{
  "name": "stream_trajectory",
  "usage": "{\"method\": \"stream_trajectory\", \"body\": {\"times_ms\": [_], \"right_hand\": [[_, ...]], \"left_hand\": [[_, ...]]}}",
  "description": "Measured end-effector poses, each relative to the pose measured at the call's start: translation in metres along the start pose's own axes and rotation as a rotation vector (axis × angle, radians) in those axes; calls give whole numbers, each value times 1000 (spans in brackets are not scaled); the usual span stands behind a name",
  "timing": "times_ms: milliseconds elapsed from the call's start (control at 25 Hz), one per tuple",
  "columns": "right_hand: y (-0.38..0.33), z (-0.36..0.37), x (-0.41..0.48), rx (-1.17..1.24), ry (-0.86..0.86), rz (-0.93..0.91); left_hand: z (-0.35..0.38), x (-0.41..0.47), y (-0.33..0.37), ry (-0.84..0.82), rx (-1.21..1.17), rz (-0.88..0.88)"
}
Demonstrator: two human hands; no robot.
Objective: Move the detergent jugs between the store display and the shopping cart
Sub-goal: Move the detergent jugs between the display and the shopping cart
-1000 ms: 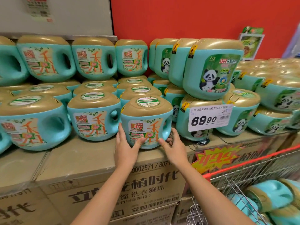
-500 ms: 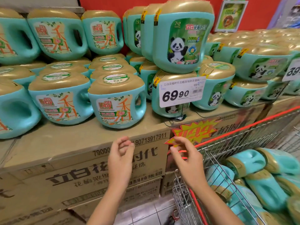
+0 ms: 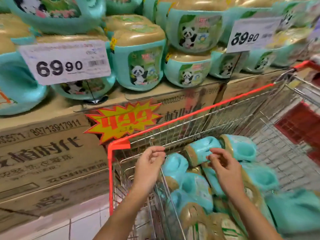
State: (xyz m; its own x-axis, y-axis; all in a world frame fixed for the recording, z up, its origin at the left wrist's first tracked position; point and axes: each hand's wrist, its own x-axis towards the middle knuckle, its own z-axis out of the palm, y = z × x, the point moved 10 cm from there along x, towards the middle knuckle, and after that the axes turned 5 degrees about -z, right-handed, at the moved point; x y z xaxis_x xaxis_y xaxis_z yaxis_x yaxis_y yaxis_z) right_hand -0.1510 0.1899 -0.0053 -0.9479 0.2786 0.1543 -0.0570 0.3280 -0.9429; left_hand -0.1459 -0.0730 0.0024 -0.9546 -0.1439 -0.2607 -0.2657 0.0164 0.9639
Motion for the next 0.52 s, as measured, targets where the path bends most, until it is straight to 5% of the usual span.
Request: {"method": "stream_trajectory", "body": {"times_ms": [360, 520], "right_hand": [[170, -158, 51, -423, 44, 378], [230, -147, 36, -537, -313, 602]], "left_hand": [[202, 17, -116, -234, 270, -342], [270, -25, -184, -481, 360, -554]]}}
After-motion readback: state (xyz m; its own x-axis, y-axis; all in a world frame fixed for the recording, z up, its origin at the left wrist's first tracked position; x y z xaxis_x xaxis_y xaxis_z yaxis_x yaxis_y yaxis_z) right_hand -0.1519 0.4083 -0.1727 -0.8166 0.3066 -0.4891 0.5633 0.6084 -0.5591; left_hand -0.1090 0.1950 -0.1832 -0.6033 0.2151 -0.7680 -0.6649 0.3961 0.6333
